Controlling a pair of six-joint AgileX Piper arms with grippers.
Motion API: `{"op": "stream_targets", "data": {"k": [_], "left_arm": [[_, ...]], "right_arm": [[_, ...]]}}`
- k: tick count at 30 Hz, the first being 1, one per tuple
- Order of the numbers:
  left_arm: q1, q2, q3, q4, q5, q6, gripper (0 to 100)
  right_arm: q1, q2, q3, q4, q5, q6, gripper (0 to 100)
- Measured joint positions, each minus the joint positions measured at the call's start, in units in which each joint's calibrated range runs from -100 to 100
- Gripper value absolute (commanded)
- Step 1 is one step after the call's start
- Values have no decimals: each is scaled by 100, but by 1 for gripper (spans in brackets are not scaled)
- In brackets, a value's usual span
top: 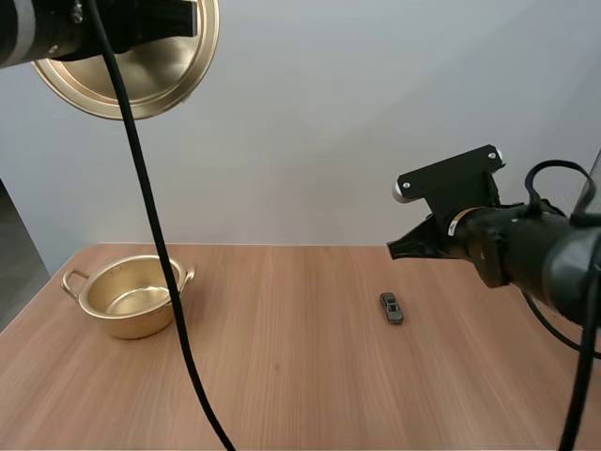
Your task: Open the pot, put the car inside, and close it
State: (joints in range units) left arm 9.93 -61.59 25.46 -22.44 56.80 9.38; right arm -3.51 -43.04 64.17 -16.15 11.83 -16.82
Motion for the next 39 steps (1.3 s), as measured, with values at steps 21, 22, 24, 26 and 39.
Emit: {"op": "stream_targets", "data": {"k": [21,22,24,26,39], "left_arm": [[0,95,13,40,189,0,0],[0,95,13,40,233,0,0],[0,95,13,40,274,25,0],[0,95,13,40,274,46,0],[0,95,13,109,295,46,0]], "right_arm": [[262,1708,-1506,658,1455,3,62],[308,1823,-1590,658,1637,3,62],[408,2060,-1777,658,2101,-34,62],[451,2275,-1920,658,2524,-67,62],[451,3073,-2092,837,2912,-355,85]]}}
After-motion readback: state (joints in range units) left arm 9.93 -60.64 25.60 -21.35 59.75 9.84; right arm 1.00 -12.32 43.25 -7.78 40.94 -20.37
